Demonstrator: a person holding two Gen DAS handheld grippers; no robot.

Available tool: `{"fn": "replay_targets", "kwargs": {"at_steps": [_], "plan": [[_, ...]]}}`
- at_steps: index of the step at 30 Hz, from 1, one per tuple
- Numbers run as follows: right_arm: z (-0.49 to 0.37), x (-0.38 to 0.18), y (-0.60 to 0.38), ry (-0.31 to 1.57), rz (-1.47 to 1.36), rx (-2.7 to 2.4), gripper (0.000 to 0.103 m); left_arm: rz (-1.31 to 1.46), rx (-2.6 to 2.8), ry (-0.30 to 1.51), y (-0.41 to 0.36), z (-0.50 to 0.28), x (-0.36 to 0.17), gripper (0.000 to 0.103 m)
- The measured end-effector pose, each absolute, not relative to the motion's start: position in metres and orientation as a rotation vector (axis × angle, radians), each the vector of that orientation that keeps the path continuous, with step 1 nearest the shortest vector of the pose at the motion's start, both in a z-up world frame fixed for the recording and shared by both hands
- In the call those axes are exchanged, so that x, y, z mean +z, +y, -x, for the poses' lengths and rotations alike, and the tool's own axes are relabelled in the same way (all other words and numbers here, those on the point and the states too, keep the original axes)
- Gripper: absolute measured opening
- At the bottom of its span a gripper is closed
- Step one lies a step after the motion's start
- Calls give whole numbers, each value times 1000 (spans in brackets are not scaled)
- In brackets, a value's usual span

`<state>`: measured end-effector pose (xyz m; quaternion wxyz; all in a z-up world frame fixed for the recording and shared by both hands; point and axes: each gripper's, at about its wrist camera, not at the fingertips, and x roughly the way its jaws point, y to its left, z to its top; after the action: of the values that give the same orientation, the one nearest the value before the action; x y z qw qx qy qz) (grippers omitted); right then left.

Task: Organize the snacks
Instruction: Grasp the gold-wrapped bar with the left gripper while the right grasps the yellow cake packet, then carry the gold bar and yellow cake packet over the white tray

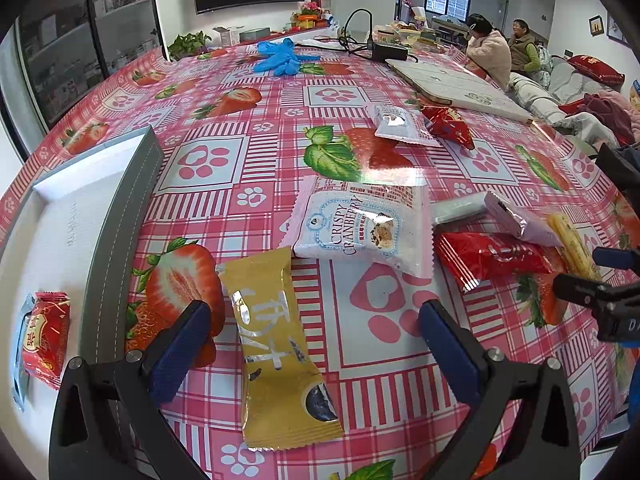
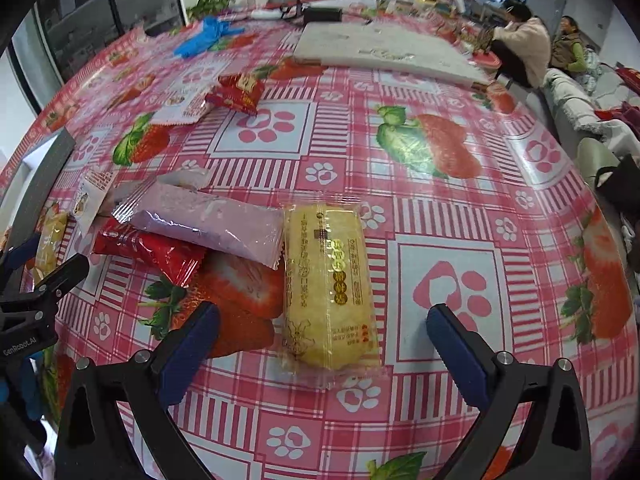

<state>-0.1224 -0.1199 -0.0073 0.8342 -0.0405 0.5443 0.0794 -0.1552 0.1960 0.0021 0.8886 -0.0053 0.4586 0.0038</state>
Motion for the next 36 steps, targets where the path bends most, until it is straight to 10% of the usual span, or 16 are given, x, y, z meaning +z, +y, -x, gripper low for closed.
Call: {"fn": "replay_targets", "kwargs": {"at_steps": [6,9,10,12,36], "plan": [[108,-7,-116,1236,95,159,101,0,-20,1048,191,150,7,92],[112,-1,-115,1226,95,171,72,-26,-76,1064,182,154,16,53],[113,4,-114,1217,97,178,46,-27,-91,1071,181,155,17,38],[116,8,-116,1219,91,176,38,16,-129,1093,182,157,21,25],[146,59,-108,1152,-134,332,38,82,-198,1005,209,190,89,25]]}}
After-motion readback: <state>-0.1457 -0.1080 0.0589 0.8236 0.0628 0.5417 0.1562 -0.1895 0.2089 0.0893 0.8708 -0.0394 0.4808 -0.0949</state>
